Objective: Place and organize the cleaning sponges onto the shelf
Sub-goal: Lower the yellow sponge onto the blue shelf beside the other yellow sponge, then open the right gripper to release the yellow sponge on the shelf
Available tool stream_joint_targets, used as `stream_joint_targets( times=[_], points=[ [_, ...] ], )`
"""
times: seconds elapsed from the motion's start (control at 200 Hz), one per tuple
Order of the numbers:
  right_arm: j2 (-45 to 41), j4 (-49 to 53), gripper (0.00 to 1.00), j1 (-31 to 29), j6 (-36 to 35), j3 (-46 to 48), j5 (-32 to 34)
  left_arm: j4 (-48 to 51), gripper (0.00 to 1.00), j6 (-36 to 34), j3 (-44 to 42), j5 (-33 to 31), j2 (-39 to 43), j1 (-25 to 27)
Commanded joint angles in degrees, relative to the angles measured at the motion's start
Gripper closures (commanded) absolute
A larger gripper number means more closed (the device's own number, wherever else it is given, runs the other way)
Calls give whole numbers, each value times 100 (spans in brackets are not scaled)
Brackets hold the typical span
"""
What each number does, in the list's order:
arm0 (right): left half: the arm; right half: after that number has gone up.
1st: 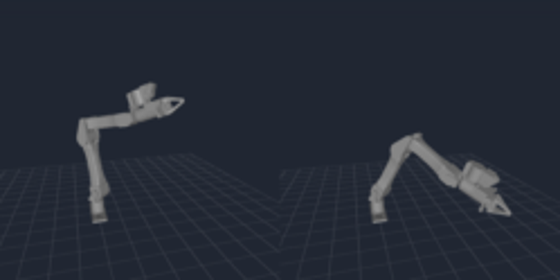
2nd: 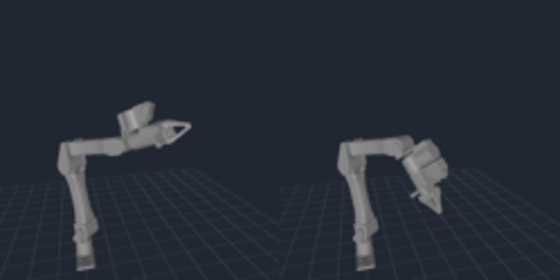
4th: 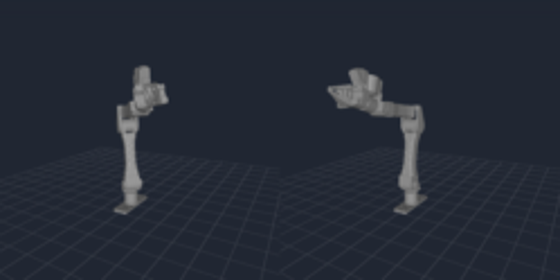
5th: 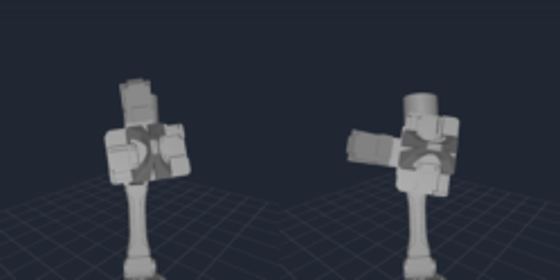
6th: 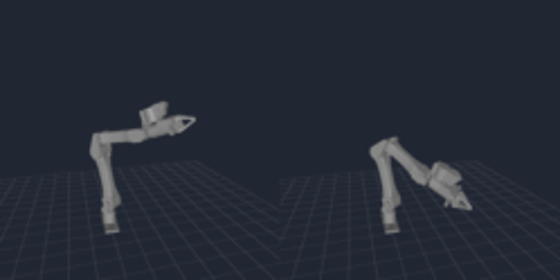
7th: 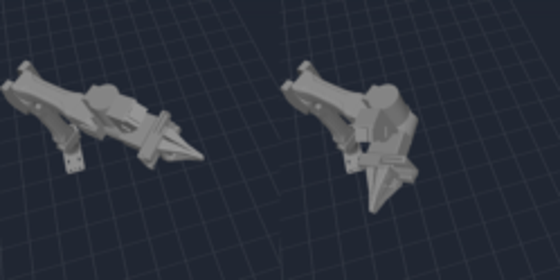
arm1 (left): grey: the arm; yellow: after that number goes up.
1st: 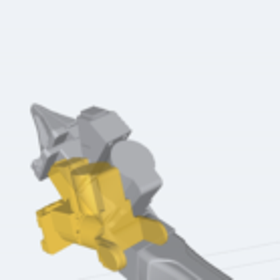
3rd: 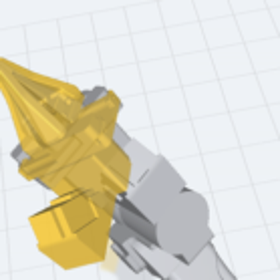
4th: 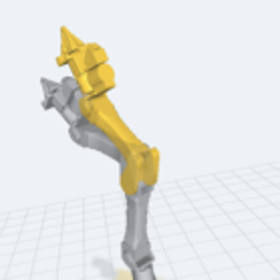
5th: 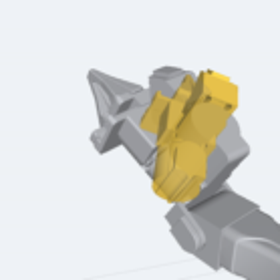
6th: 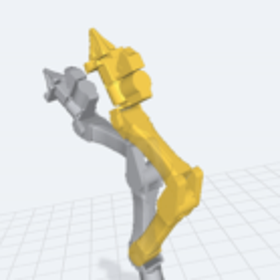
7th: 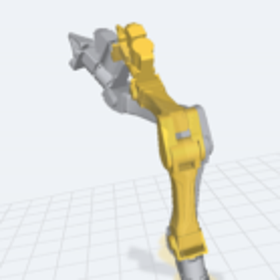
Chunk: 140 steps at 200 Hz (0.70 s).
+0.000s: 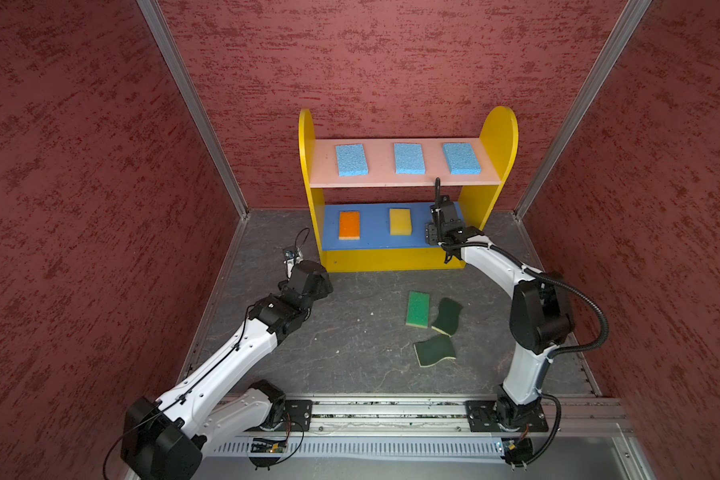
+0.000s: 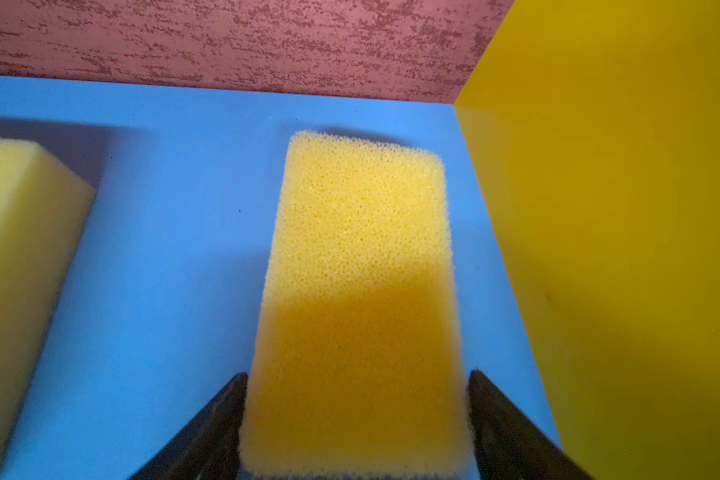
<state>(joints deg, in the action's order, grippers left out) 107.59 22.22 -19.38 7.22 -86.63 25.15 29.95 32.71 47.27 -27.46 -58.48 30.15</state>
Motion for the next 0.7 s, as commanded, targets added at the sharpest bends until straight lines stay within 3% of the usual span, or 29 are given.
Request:
stream_joint_targets(
  times=[0.0,0.296,0.506,0.696],
  points=[
    [190,250,18,128,-89,-139,133,-8,15,36,51,-42,48,-18],
    [180,270,21,136,-220,-135,201,-33,15,34,83,-14,12,-21],
    [178,353,14,153,-304,-109,218,-45,15,40,116,25,-22,-18],
    [177,349,13,180,-355,-58,271,-21,15,68,147,48,-25,-18]
  ],
)
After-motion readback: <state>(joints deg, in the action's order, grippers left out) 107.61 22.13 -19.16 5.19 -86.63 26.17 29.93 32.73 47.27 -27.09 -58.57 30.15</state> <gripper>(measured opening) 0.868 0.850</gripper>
